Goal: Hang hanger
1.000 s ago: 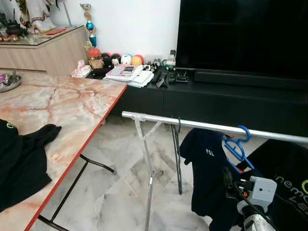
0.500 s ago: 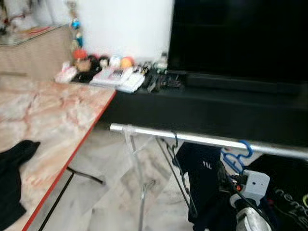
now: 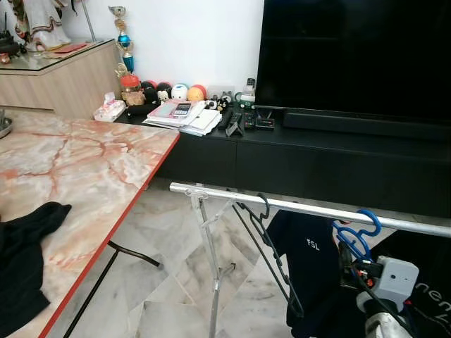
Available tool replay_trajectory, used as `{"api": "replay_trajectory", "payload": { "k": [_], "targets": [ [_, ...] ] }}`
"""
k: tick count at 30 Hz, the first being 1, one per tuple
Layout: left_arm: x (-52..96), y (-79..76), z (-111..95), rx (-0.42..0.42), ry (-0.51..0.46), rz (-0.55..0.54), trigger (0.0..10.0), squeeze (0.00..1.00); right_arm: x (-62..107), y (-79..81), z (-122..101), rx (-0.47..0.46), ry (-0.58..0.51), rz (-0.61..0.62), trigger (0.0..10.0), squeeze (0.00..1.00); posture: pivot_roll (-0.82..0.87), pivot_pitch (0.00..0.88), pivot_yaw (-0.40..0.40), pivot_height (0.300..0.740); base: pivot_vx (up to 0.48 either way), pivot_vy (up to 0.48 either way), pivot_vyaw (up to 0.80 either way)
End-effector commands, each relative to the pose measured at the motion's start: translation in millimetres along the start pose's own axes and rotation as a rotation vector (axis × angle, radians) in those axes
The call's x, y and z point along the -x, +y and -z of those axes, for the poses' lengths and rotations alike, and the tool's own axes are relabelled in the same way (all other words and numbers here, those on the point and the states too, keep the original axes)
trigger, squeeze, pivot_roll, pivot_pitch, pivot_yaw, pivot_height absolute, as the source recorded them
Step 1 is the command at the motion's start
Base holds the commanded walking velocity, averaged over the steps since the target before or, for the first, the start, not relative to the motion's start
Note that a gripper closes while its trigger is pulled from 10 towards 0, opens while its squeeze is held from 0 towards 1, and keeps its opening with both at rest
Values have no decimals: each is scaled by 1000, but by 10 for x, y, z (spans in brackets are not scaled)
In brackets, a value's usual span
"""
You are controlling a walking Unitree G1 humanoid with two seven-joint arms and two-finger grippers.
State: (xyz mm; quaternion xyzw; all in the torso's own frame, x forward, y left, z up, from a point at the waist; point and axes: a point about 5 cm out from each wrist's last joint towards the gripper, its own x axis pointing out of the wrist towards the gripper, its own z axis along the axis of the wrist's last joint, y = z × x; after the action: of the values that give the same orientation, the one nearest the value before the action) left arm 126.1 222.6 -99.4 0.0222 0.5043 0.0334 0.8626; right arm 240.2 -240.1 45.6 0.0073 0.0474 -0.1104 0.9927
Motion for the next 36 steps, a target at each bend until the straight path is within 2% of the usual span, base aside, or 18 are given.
{"api": "replay_trajectory", "payload": {
  "k": [1, 3, 4, 5, 7, 11, 15, 19, 23, 24, 32, 34, 36],
  "targets": [
    [1, -8, 17, -4, 8, 1, 10000, 0, 6, -82, -28, 23, 7, 12, 10000, 0, 50, 0, 0, 740, 0, 0, 0],
    [1, -10, 16, -7, 9, 3, 10000, 0, 18, -228, -21, 53, 34, 42, 10000, 0, 50, 0, 0, 740, 0, 0, 0],
    [1, -10, 16, -7, 9, 3, 10000, 0, 18, -228, -21, 53, 34, 42, 10000, 0, 50, 0, 0, 740, 0, 0, 0],
    [1, -12, 17, -10, 10, 6, 10000, 0, 26, -355, 7, 86, 78, 43, 10000, 0, 41, 0, 3, 740, 0, 0, 0],
    [1, -14, 18, -13, 12, 9, 10000, 0, 26, -417, 14, 104, 105, 21, 10000, 0, 40, 0, 4, 740, 0, 0, 0],
    [0, -15, 18, -17, 13, 10, 10000, 0, 2, -439, 8, 116, 137, -63, 10000, 0, 39, 0, 3, 740, 0, 0, 0],
    [0, -18, 17, -16, 10, 11, 10000, 0, -43, -386, -30, 169, 181, -288, 10000, 0, 49, 0, 0, 740, 0, 0, 0],
    [1, -17, 19, -14, 10, 10, 10000, 0, -103, -384, -54, 222, 234, -426, 10000, 0, 59, 0, -7, 740, 0, 0, 0],
    [1, -15, 18, -10, 9, 8, 10000, 0, -145, -402, -57, 283, 257, -460, 10000, 0, 61, 0, -6, 740, 0, 0, 0],
    [1, -14, 16, -11, 9, 8, 10000, 0, -209, -420, -83, 301, 254, -447, 10000, 0, 64, 0, -6, 740, 0, 0, 0],
    [-1, -10, 7, -11, 8, 9, 10000, 0, -409, -414, -118, 331, 254, -393, 10000, 0, 69, 0, -3, 740, 0, 0, 0],
    [-1, -11, 7, -11, 7, 10, 10000, 0, -432, -412, -122, 322, 246, -370, 10000, 0, 75, 0, -8, 740, 0, 0, 0],
    [-1, -12, 4, -9, 5, 9, 10000, 0, -470, -345, -137, 270, 222, -383, 10000, 0, 82, 0, -8, 740, 0, 0, 0]
  ]
}}
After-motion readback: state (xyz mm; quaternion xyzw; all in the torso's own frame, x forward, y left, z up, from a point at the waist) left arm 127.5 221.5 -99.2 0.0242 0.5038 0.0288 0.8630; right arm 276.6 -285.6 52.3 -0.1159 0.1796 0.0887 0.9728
